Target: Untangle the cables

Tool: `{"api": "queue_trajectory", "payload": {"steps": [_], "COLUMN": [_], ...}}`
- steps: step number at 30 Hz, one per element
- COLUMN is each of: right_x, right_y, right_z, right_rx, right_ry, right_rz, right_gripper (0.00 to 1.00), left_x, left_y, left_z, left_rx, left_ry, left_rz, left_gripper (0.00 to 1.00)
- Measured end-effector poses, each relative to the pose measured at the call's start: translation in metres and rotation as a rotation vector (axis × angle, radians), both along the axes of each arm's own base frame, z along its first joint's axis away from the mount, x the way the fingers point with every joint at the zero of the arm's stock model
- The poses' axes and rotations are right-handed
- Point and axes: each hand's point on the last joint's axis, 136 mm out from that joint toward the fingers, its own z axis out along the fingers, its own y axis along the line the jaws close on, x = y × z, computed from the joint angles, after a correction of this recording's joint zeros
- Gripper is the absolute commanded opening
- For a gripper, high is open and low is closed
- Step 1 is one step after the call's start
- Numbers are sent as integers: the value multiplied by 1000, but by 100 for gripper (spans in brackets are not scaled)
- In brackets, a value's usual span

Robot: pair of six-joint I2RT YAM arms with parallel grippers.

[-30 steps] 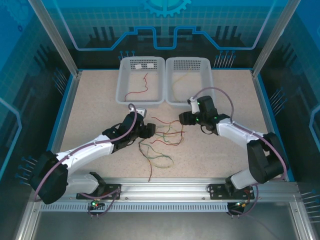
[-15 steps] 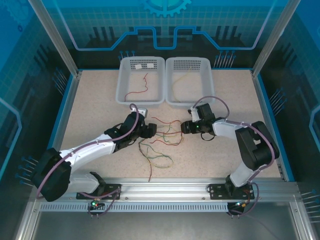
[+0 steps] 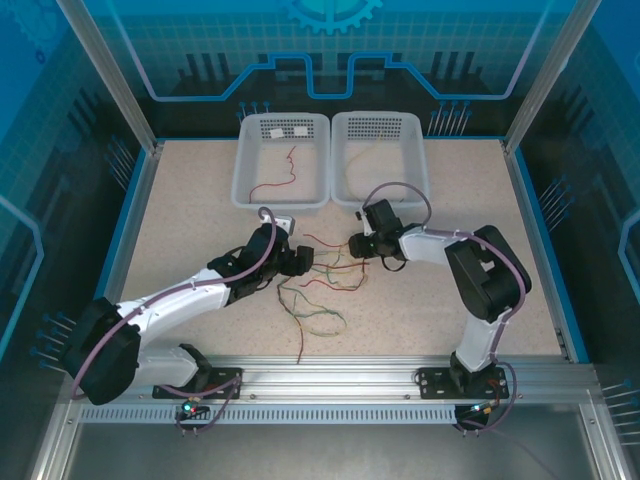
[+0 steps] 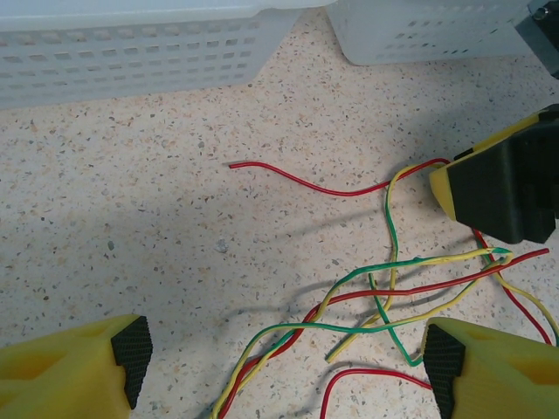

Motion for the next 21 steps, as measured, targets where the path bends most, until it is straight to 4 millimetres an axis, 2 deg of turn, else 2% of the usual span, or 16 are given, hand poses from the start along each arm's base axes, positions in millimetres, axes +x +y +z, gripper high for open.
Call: {"api": "queue_trajectory", "payload": {"steps": [2, 9, 12, 16, 21], "right_x": [2, 1, -5, -8, -7], "right_y": [-2, -2, 1, 8, 9], "right_z": [-1, 0, 7, 39, 96], "right_rx": [-34, -85, -91, -85, -66], "right_ry": [-6, -33, -49, -126, -279], "right_rz": [-10, -10, 17, 45, 61], "right_gripper": [25, 8, 4, 0, 0], "left_x": [0, 0, 0, 0, 0], "left_y": [0, 0, 0, 0, 1], "left_z": [0, 2, 2, 2, 5], "left_rx": [5, 7, 7, 8, 3], "left_ry": [-2, -10, -10, -10, -16], "left_rz": [-4, -9, -9, -9, -8], "left_gripper": [83, 84, 85, 85, 85]}}
